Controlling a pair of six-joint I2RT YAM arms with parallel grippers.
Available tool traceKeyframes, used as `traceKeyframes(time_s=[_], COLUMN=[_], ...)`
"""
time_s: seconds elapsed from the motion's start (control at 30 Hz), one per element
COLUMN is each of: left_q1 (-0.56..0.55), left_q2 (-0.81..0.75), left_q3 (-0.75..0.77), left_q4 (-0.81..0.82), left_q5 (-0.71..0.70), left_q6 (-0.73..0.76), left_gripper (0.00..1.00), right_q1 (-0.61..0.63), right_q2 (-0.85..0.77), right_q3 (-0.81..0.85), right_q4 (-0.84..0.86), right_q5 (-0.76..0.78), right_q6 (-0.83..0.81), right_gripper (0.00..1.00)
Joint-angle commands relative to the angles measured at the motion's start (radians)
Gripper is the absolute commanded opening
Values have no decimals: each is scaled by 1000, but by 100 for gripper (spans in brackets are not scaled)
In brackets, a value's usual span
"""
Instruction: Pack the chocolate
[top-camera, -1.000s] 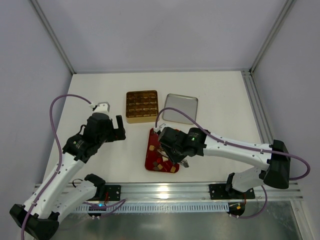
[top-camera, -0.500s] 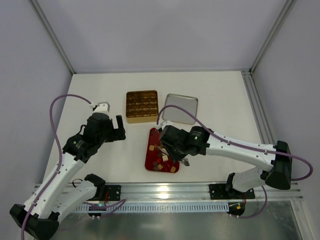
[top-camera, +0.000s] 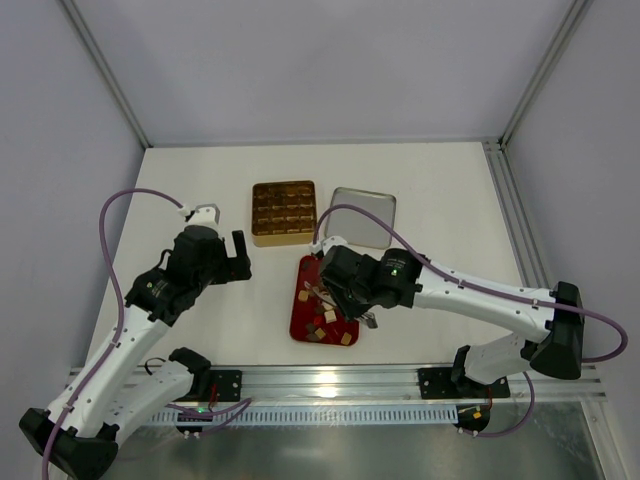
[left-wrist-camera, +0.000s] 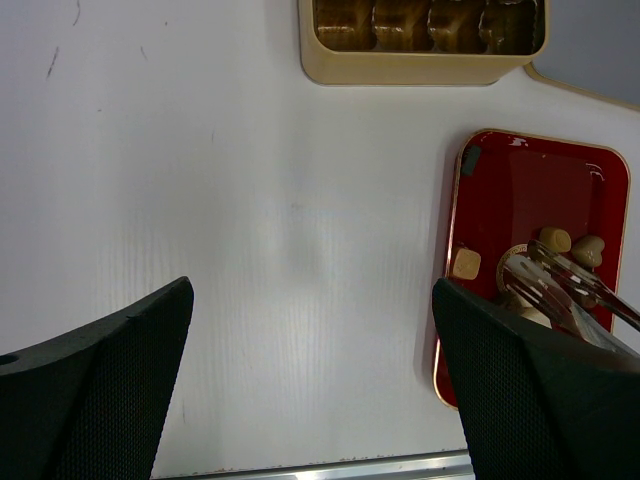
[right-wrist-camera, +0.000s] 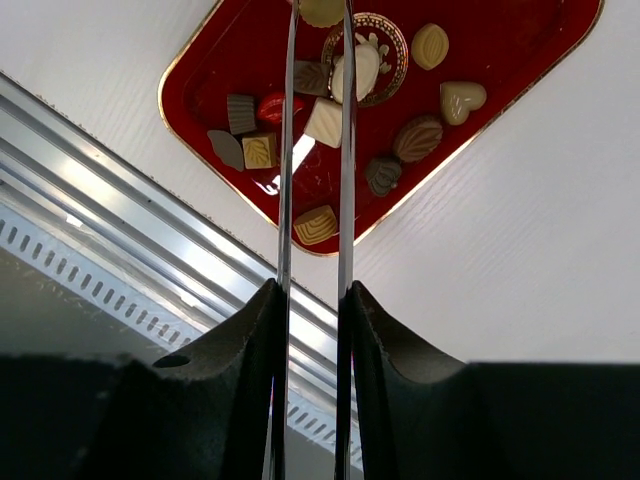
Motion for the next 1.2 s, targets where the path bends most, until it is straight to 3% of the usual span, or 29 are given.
traceKeyframes(time_s=[0.0, 0.3, 0.63, 0.9, 1.17], left_q1=[5, 5, 5, 5, 5], left_q2=[-12, -15, -17, -18, -17], left_q3=[-5, -5, -7, -7, -7], left_q4=[19, 19, 22, 22, 23], left_q5=[-4, -1, 8, 6, 6], left_q6=[9, 12, 12, 12, 12], left_gripper=[100, 100, 100, 100, 100], right_q1=[-15, -143, -311, -385, -420], right_q2=[-13, 83, 329, 552, 679], right_q3=[81, 239, 472, 703, 843], right_q4=[13, 69, 152, 175, 171], right_q5=[30, 16, -23, -49, -53], right_q6=[-15, -104, -184, -187, -172], right_gripper=[34, 34, 34, 34, 35])
